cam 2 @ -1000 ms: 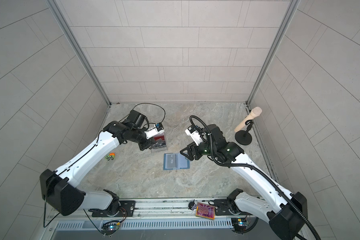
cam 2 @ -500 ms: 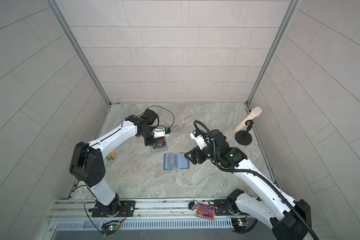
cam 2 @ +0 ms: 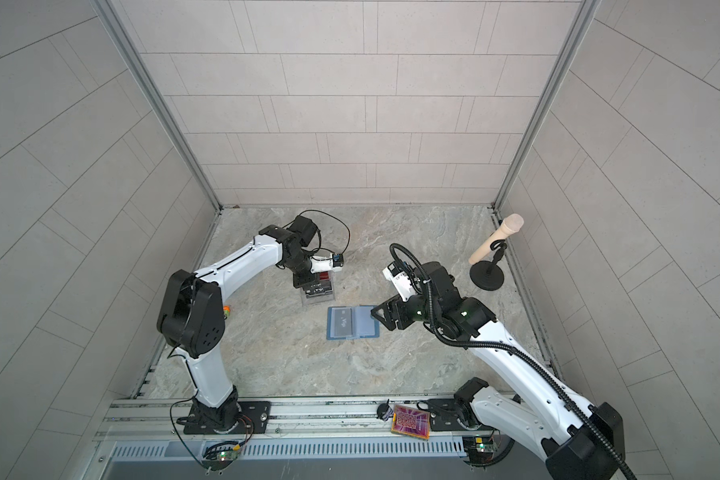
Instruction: Take the credit cards out of the card holder
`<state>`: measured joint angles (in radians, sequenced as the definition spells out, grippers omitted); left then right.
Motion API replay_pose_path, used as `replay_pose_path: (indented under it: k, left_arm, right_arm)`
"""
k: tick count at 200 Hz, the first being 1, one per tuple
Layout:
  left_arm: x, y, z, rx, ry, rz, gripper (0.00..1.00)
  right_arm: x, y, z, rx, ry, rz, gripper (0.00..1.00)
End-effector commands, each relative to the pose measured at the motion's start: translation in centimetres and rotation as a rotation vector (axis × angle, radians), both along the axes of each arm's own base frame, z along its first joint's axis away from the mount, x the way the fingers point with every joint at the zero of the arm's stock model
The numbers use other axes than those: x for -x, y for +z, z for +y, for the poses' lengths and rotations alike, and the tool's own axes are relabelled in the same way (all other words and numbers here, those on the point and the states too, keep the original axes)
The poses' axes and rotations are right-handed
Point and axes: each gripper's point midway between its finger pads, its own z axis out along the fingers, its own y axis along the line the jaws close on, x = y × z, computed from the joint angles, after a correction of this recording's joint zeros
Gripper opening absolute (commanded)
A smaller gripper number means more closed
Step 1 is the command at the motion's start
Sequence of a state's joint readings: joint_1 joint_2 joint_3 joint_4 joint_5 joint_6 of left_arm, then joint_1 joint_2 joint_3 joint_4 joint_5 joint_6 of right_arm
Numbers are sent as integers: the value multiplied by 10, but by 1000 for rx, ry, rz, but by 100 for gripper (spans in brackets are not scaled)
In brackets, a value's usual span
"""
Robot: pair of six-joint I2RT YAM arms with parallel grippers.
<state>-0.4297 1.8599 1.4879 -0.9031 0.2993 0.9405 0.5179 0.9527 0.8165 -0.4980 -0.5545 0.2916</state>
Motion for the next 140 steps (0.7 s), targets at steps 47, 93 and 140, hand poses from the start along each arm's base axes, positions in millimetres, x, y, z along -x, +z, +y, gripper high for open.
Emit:
replay_pose_path:
  k: [47, 93, 140]
  left_arm:
    - [-3, -9, -1, 1, 14, 49, 0]
    - [-2, -14, -4, 13, 26, 69, 0]
    - [-3, -19, -5, 9, 45, 82, 2]
  right_arm:
    - [-2, 5, -4, 3, -21, -17, 73]
    - [-2, 6, -5, 1, -23, -20, 73]
    - [-2, 9, -7, 0, -37, -35, 73]
